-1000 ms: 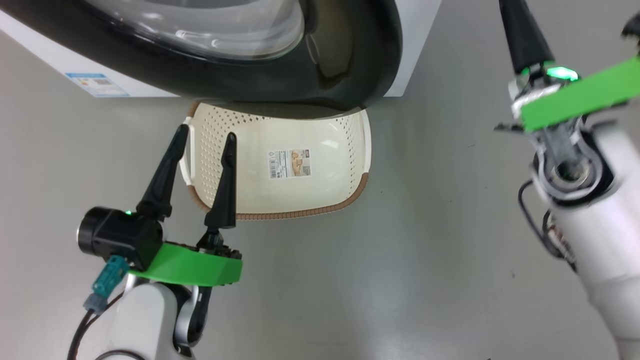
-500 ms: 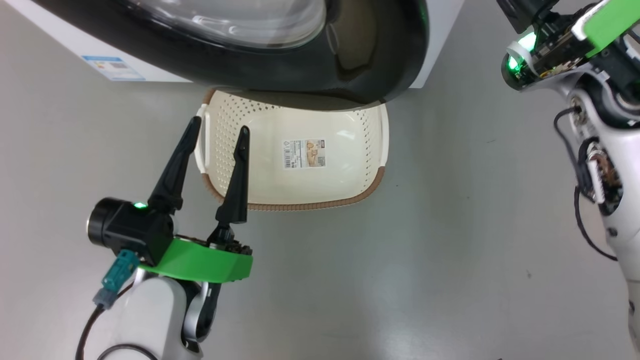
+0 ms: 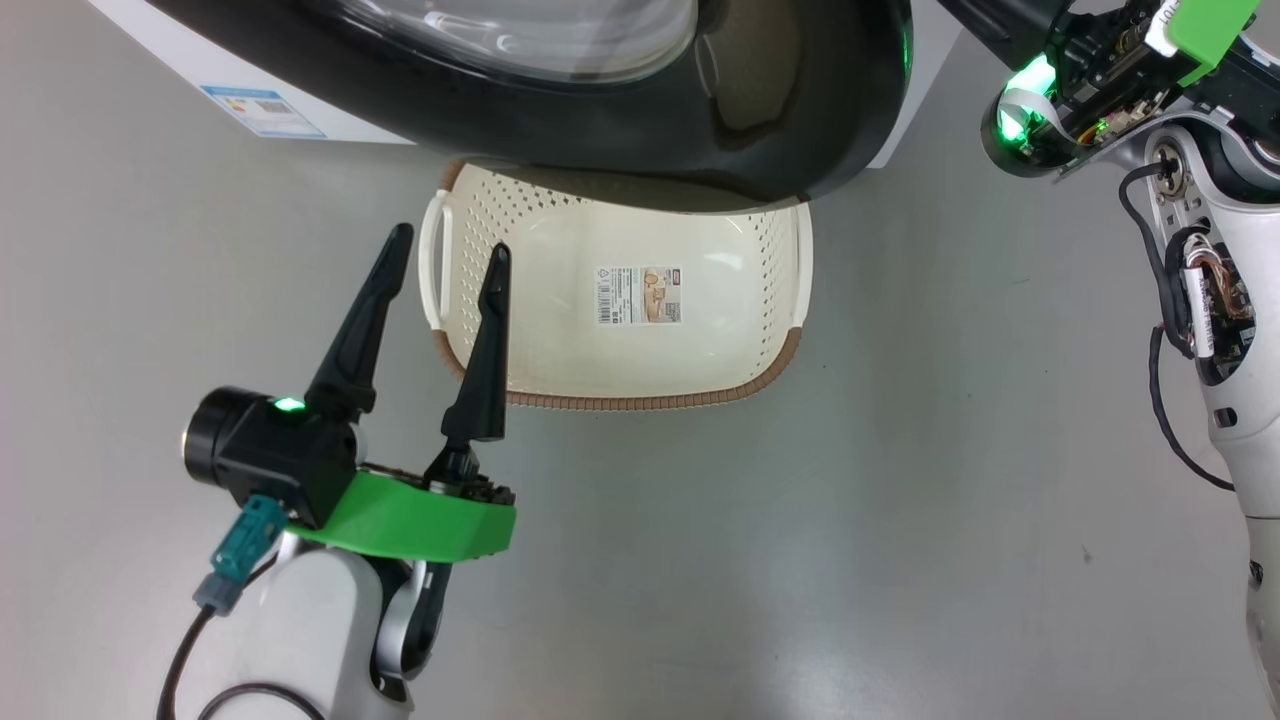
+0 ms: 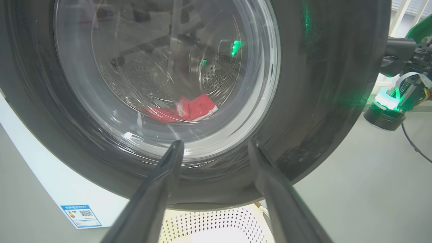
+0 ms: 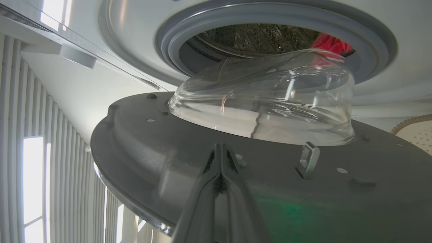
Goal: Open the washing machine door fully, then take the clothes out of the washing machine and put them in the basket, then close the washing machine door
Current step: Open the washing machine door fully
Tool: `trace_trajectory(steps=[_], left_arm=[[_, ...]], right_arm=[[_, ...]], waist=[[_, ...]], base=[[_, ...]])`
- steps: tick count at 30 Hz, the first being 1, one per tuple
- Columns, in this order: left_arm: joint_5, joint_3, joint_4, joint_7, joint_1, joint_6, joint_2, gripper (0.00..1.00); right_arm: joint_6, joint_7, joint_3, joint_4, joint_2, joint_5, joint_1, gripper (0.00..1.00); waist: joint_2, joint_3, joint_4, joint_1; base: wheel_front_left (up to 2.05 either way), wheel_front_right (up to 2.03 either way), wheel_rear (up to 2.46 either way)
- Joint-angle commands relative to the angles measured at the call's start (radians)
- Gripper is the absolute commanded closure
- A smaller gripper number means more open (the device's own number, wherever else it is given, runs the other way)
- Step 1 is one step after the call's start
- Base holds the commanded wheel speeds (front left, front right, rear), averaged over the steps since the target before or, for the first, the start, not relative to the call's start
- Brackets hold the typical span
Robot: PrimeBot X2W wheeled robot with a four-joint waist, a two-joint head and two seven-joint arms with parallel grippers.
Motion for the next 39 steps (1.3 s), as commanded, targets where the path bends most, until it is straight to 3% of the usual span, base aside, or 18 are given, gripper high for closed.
trace_trajectory(steps=[1,19,39], left_arm=[[-0.009,0.024,-0.027,-0.005,-0.003,0.008,0.023,0.00],[-0.036,0.034,-0.023,-0.005,0.050,0.023,0.023,0.00],[-0.052,0.057,0.024,-0.005,0.148,0.032,0.023,0.00]], right_arm=[[0.007,0.015,-0.002,-0.026,0.021,-0.009,-0.013,1.00],[0.007,0.148,-0.041,-0.072,0.067,-0.083,0.150,1.00],[0.007,0.232,0.016,-0.032,0.143,-0.129,0.327,1.00]], waist=[[0.0000,-0.004,0.002,0.0000],[0.0000,-0.124,0.045,0.0000],[0.0000,-0.321,0.127,0.0000]], base=[[0.00,0.00,0.00],[0.00,0.00,0.00],[0.00,0.00,0.00]])
